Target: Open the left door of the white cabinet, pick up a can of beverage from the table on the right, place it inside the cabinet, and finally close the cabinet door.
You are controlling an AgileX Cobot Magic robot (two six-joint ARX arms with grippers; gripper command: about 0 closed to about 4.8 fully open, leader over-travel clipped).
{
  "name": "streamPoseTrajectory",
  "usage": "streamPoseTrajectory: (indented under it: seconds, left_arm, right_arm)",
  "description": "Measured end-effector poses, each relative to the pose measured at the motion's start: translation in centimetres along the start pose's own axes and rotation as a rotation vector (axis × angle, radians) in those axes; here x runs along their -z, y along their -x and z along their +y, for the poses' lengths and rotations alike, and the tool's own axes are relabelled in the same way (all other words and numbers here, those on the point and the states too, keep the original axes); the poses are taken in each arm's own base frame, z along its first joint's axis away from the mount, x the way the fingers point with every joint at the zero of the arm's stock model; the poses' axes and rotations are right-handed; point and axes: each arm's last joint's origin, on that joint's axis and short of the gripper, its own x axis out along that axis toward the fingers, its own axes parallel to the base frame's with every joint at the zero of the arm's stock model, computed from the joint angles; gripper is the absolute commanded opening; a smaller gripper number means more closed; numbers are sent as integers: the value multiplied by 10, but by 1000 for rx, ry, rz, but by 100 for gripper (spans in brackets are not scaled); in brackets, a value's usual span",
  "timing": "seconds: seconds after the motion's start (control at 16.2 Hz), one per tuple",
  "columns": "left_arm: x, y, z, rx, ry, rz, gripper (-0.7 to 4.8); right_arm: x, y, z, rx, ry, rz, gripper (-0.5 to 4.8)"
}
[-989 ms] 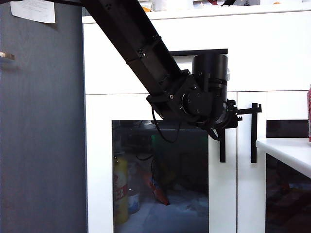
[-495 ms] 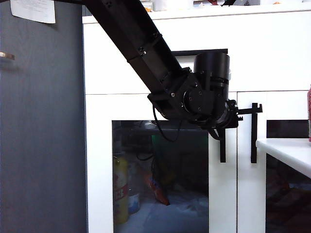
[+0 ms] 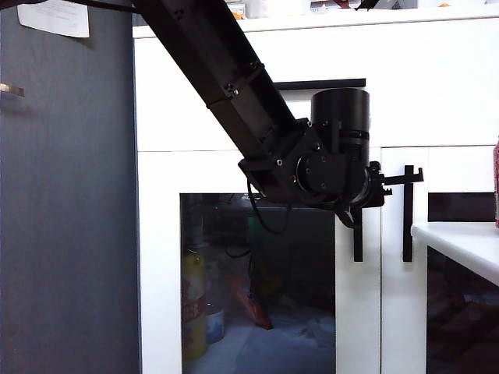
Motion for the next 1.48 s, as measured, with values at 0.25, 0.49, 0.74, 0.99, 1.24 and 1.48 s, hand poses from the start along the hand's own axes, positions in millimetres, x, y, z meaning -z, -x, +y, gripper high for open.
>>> streamPoseTrajectory:
  seconds: [0.25,0.49,0.74,0.99,1.24,1.48]
  left_arm:
    - [2,18,6,29,-10,23,-6]
    - [2,68,17,80,-32,81,-6]
    - [-5,134,40,143,-60,152,-6]
    - [-15,188,65,179,-87,220,-6]
    - [-26,222,83,192,-106,267,-6]
    - [-30,227,86,195,-111,279,-6]
  right_arm:
    - [2,2,1,1,-6,17,50]
    - [2,4,1,0,-7,20,50]
    - [7,4,1,0,-24,68,50]
    - [14,4,-1,66,21,142,294]
    - [72,-11,-10,177,0,314,378]
    - [132,-18,-13,189,-16,206,403]
